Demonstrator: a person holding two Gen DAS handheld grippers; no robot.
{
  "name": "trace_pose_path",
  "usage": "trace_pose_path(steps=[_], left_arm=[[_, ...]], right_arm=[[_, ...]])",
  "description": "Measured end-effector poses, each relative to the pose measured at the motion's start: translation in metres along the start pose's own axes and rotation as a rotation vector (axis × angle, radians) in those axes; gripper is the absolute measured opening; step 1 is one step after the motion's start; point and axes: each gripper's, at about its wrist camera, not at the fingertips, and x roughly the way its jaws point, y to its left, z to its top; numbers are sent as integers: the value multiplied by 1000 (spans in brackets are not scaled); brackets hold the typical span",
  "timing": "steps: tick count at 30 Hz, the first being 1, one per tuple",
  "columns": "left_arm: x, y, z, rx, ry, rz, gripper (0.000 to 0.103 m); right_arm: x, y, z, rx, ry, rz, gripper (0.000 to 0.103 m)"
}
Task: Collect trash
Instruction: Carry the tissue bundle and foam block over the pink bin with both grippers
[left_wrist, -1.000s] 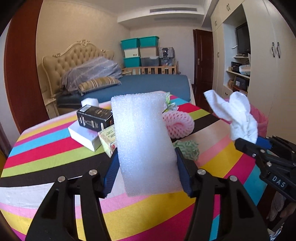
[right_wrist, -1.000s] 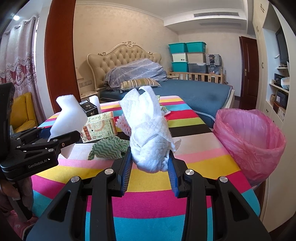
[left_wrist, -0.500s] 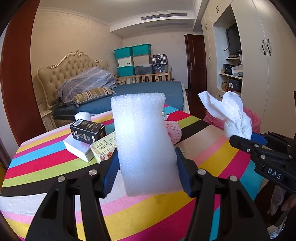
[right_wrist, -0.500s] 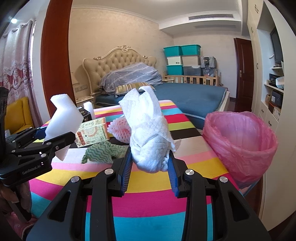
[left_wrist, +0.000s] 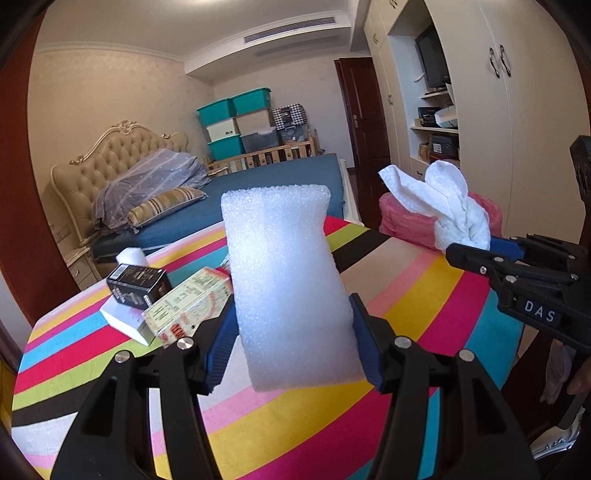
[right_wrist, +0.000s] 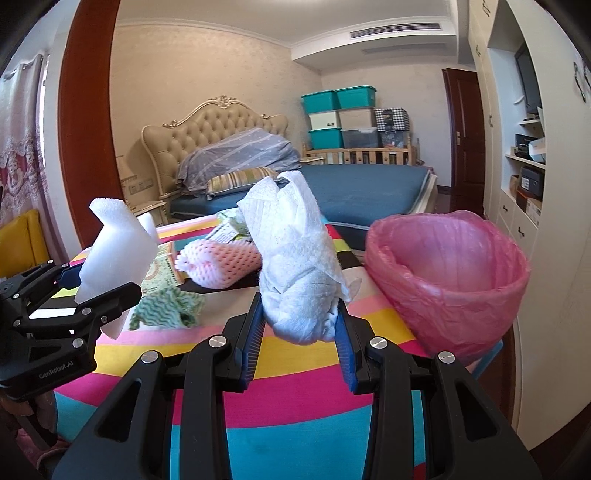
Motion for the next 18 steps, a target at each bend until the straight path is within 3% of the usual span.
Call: trace_pose_path(steps=[18], left_arm=[[57,-69,56,92,26,-142,57]], right_arm=[[-2,-73,15,37,-25,-159,35]])
